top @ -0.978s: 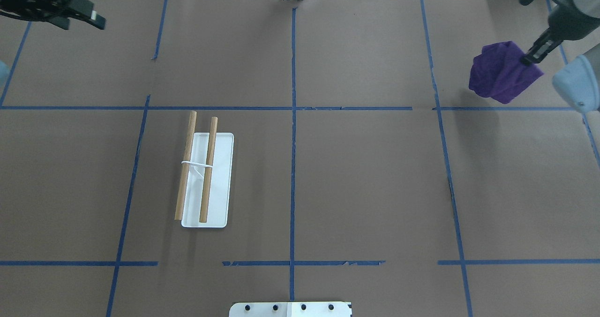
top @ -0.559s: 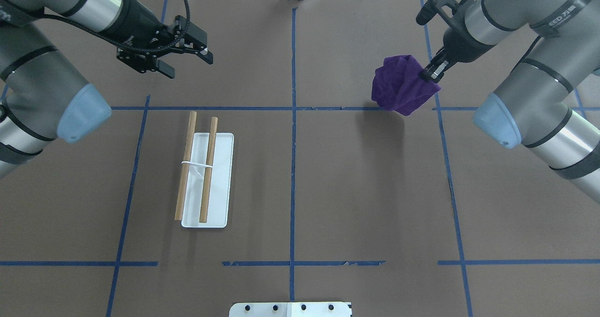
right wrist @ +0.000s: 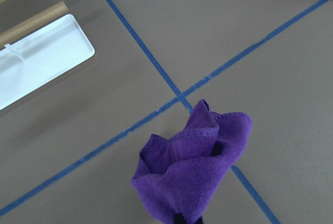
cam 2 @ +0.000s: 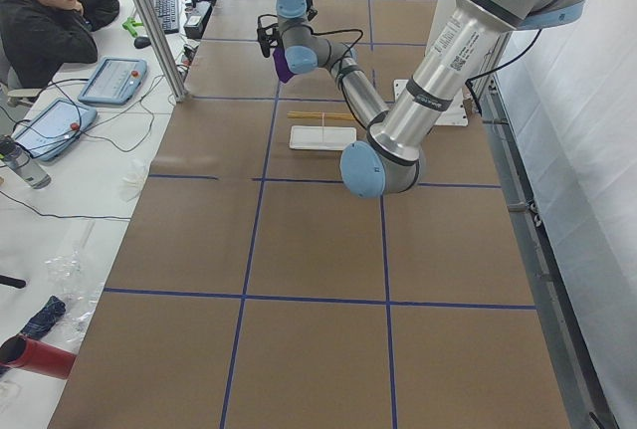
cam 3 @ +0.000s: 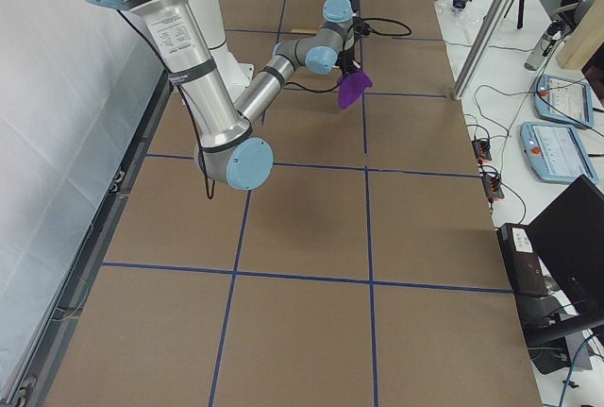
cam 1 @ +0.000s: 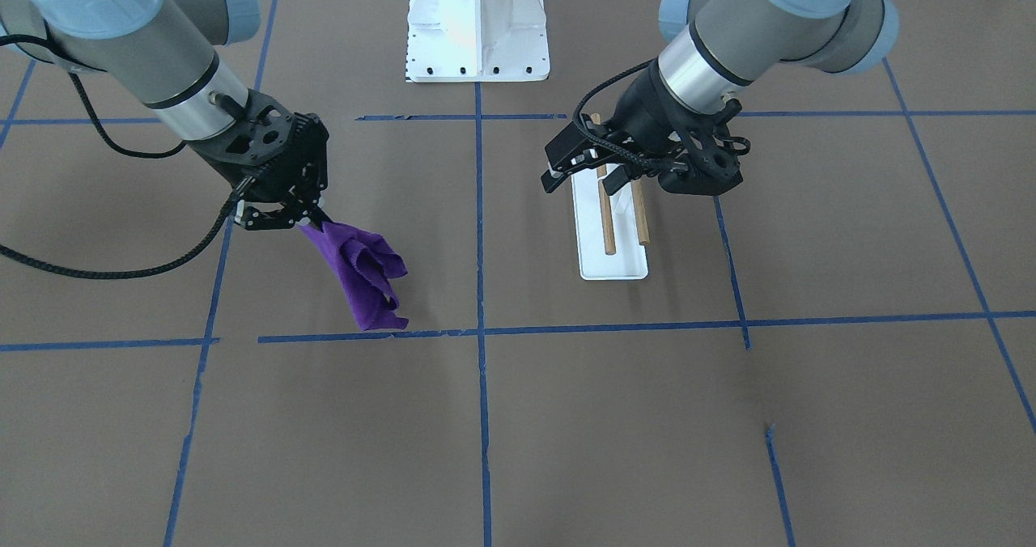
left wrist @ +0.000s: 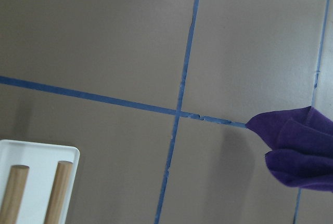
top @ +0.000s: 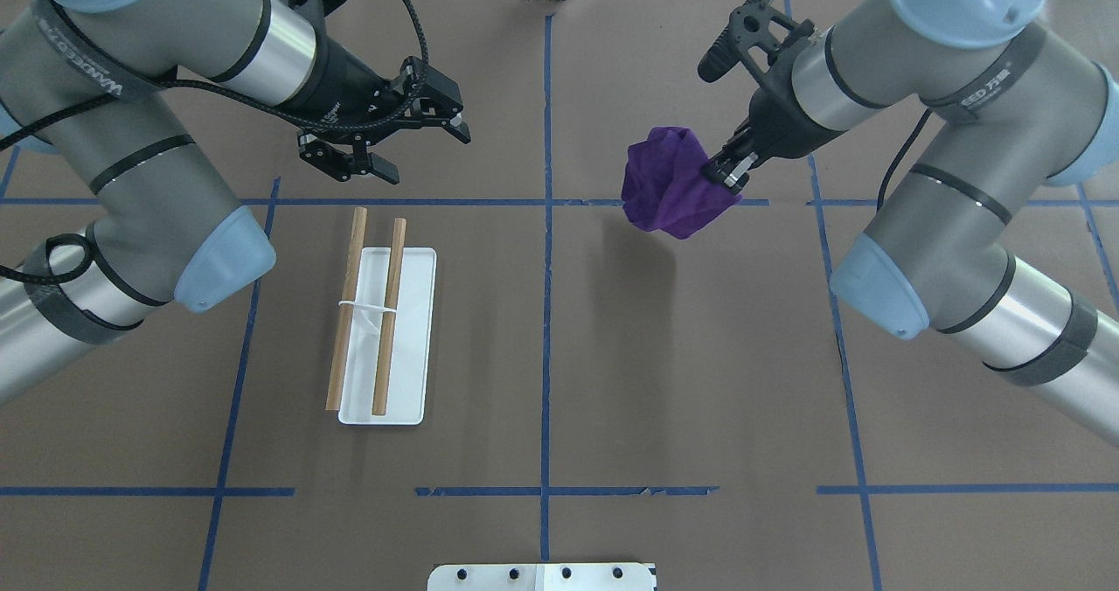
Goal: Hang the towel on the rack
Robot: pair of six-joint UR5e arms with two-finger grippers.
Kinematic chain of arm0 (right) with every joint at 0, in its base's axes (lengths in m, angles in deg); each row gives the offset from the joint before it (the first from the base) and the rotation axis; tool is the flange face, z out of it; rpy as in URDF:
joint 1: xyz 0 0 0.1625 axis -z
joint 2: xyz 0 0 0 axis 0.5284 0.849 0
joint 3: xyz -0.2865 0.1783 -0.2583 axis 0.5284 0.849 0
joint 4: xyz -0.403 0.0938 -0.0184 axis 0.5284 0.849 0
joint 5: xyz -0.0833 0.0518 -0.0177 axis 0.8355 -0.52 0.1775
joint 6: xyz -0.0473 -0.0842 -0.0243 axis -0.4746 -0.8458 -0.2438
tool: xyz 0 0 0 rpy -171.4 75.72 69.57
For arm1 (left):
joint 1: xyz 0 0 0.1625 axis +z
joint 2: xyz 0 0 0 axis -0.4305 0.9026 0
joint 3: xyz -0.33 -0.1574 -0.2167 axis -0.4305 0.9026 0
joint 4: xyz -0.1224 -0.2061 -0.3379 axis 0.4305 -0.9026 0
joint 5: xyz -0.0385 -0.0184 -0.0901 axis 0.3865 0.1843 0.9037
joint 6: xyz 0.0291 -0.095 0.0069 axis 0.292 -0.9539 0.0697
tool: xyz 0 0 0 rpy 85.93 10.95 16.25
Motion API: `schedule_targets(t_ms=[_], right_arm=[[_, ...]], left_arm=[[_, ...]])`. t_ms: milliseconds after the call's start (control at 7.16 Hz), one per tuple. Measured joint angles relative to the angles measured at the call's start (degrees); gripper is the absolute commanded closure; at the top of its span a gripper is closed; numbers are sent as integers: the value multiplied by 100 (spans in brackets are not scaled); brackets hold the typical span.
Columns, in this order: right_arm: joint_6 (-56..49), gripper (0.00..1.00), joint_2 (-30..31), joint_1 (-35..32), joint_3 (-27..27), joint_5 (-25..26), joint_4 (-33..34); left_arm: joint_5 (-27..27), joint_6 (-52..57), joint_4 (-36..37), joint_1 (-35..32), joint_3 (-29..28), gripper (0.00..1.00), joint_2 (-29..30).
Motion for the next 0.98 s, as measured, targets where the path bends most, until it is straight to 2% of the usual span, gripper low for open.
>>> schedule_targets(t_ms=[279,559,978], right_arm=[[163,100,-28,630,-249,874,-216],[254,100,-86,777,-451,1084,-248],[320,100,-107,827,-673,1118,-250]], left_arm=[[-319,-503,-12,230,-252,0,140],[-445,-717,-13,350,-434,1,190],[-681,-789,-28,482,-495,3,230]])
